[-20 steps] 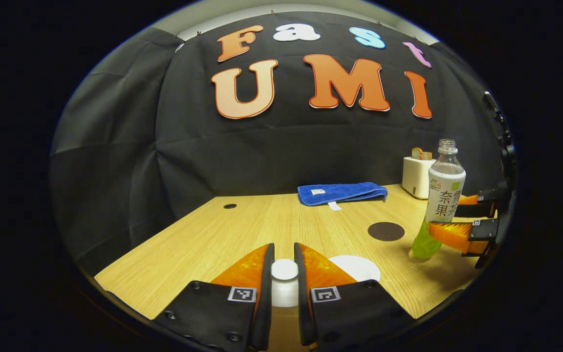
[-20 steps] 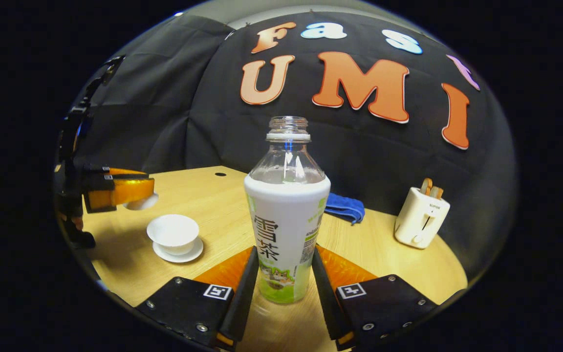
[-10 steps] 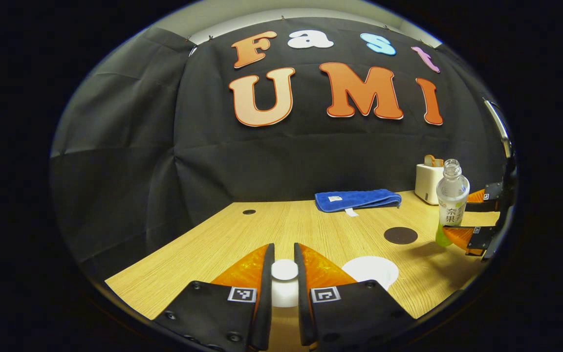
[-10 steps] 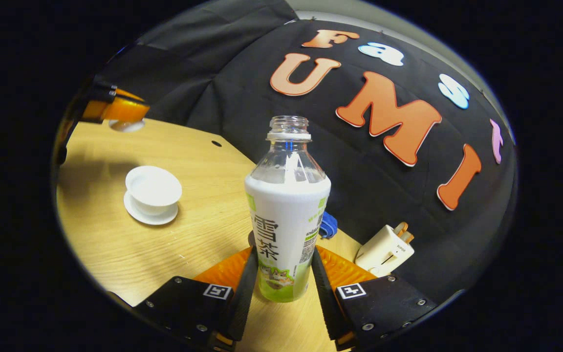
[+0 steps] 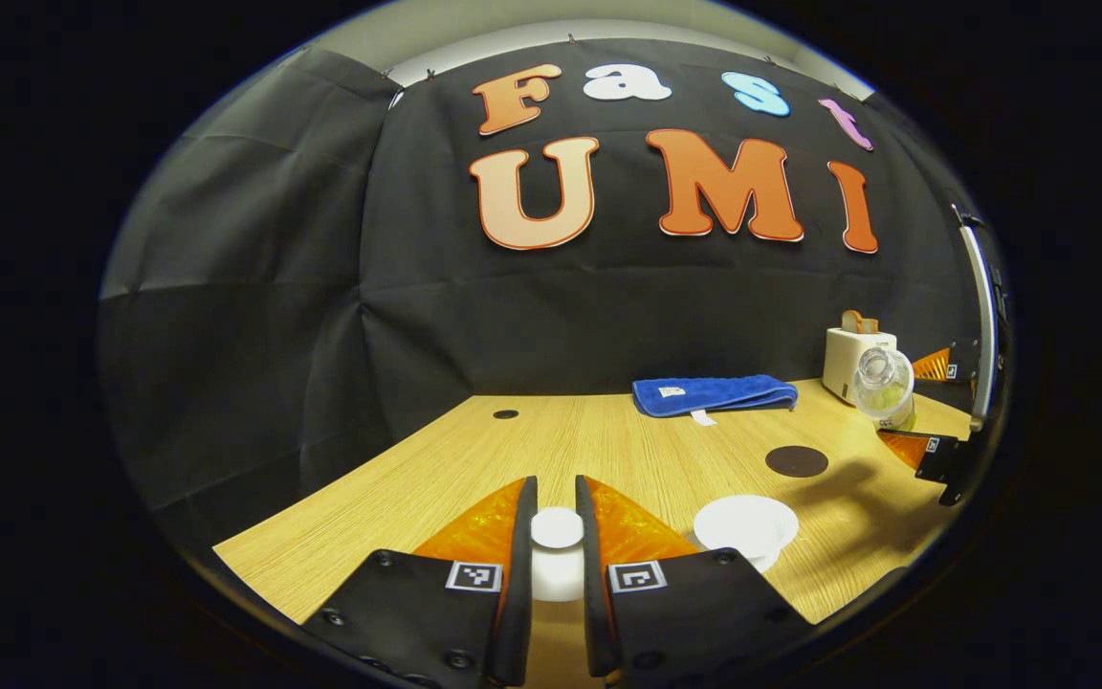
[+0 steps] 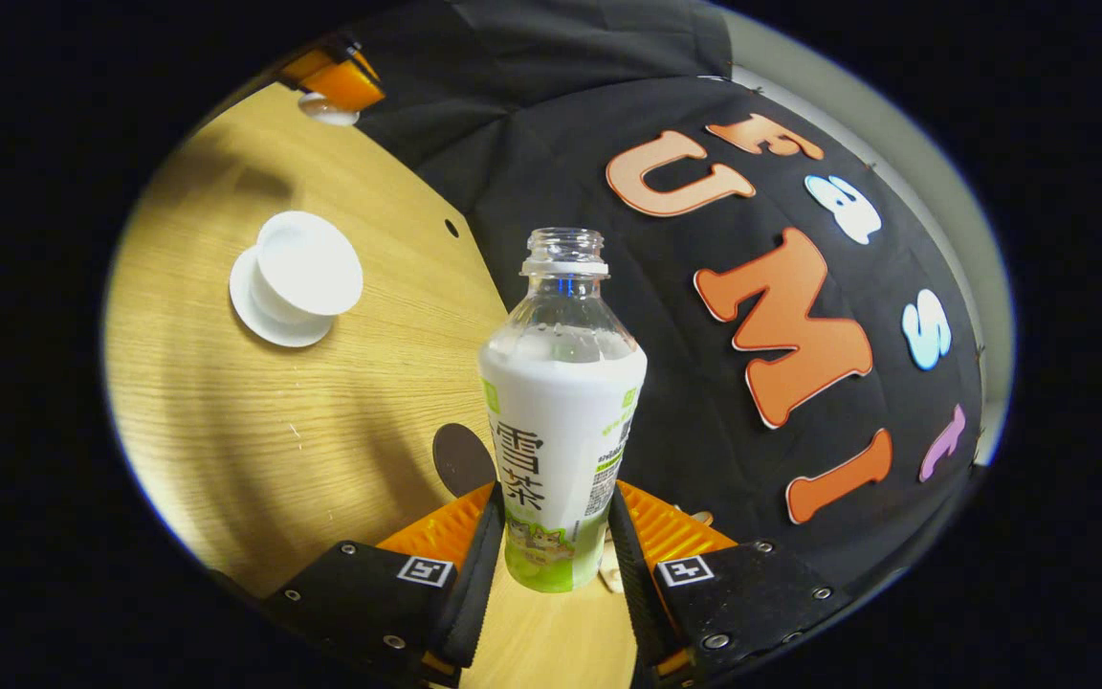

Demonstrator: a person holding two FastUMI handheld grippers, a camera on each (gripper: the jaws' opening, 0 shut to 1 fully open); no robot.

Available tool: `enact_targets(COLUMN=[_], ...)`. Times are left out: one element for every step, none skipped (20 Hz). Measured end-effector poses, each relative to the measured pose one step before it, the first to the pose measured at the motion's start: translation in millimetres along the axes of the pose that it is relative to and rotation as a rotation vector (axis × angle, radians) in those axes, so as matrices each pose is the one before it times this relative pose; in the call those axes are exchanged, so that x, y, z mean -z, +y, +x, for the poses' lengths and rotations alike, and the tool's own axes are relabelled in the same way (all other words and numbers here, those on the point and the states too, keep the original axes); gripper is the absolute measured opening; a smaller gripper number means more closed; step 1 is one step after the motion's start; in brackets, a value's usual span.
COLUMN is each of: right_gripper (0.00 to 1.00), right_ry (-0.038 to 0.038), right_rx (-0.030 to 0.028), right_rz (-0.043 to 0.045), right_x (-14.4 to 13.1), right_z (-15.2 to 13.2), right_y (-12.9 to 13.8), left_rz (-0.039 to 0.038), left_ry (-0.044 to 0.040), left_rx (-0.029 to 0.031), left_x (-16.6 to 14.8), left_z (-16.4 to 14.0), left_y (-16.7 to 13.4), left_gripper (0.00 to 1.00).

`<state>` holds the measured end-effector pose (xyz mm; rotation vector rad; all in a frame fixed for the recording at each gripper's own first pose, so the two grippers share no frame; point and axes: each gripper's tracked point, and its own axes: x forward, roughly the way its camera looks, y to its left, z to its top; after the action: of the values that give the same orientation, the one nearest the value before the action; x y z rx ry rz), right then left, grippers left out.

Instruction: Open the teacup lid with one hand, grasp the water bottle and pour water into the teacup with the other hand; after pouring, place the water bottle on the coaster and then close the teacup lid.

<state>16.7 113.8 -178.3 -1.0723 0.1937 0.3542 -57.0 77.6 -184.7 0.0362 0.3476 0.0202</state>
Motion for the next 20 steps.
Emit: enact_targets(right_gripper=[0.63, 0.63, 0.63, 0.63, 0.63, 0.63, 0.63, 0.63, 0.63, 0.63, 0.63, 0.63, 0.63, 0.63, 0.63, 0.63, 0.63, 0.63, 0.63, 0.63], right_ry=[-0.00844, -0.00764, -0.0085, -0.01333, -0.01008, -0.00698, -0.00511, -0.00322, -0.00169, -0.00393, -0.00094, -0.0066, -0.00535, -0.00224, -0.0015, -0.00182, -0.00172, -0.00158, -0.0037, -0.00157], right_rx=[0.00729, 0.00519, 0.00313, -0.00031, -0.0048, -0.00628, -0.00469, -0.00703, -0.00625, -0.00469, -0.00029, 0.00542, 0.01239, 0.01263, 0.01471, 0.01467, 0.01283, 0.00621, 0.0014, 0.00296], right_rz=[-0.03776, -0.0384, -0.03871, -0.03703, -0.03747, -0.03279, -0.02466, -0.02097, -0.01904, -0.01764, -0.01731, -0.01951, -0.01864, -0.0217, -0.02222, -0.02747, -0.02294, -0.01339, -0.00601, -0.00452], right_x=[-2.69, -2.31, -3.57, -3.86, -1.68, -0.23, -0.46, -0.33, -0.48, -1.43, -0.57, -3.17, -1.27, 0.4, 0.1, -0.1, -0.27, 0.92, -0.75, 1.1], right_z=[0.41, 3.98, 1.48, -3.15, -2.24, 1.01, 0.78, 1.02, -0.79, -1.77, -2.1, 1.8, 1.2, -0.89, -1.51, 0.26, -0.8, 2.53, -0.21, 1.64], right_y=[-3.29, -0.73, -1.74, 0.25, 1.17, 1.29, 0.65, 1.67, 0.78, 0.59, 0.22, 1.5, 0.74, 0.77, 0.07, 0.09, -0.64, 1.03, -0.51, -2.79], left_rz=[-0.00134, -0.00342, -0.00244, -0.00393, -0.00682, -0.00651, -0.00354, -0.00033, -0.00157, -0.00138, -0.00034, 0.00065, 0.00471, 0.00238, -0.00308, -0.00009, 0.00268, 0.00333, 0.00188, 0.00164], left_ry=[-0.00052, -0.00336, 0.00104, -0.00137, 0.00137, 0.00003, -0.00165, 0.00004, 0.00068, 0.0026, 0.00296, 0.00254, 0.00273, 0.00051, -0.00311, -0.00071, -0.00023, 0.00078, -0.00192, -0.00037], left_rx=[-0.0004, -0.00272, -0.00145, -0.00212, 0.00079, 0.00014, -0.00234, -0.00311, -0.00319, -0.0014, -0.00331, -0.00115, -0.00665, -0.00345, -0.0025, -0.00076, -0.00299, -0.00124, -0.00141, -0.00133], left_x=[-0.03, 0.26, 0.47, -0.02, -0.2, 1.22, 0.25, 0.34, 1.02, 1.71, 1.04, 1.33, 1.67, 0.63, -1.25, 0.82, -0.22, 0.91, -0.86, 0.97], left_z=[-1.67, -0.84, -0.98, -0.12, -0.3, -0.96, -0.57, -0.44, 0.44, -0.15, -0.39, -1.61, 0.72, -0.2, 0.53, 0.25, 0.0, -0.44, -0.34, 1.38], left_y=[2.1, 2.17, 1.88, 2.18, 1.47, 0.9, 2.39, 2.33, 2.07, 1.31, 2.49, 1.07, 2.19, 1.61, 0.48, 0.3, 1.08, 0.52, 0.72, 0.06], left_gripper=[0.27, 0.27, 0.27, 0.27, 0.24, 0.27, 0.27, 0.27, 0.27, 0.27, 0.27, 0.27, 0.27, 0.27, 0.27, 0.24, 0.27, 0.27, 0.24, 0.24])
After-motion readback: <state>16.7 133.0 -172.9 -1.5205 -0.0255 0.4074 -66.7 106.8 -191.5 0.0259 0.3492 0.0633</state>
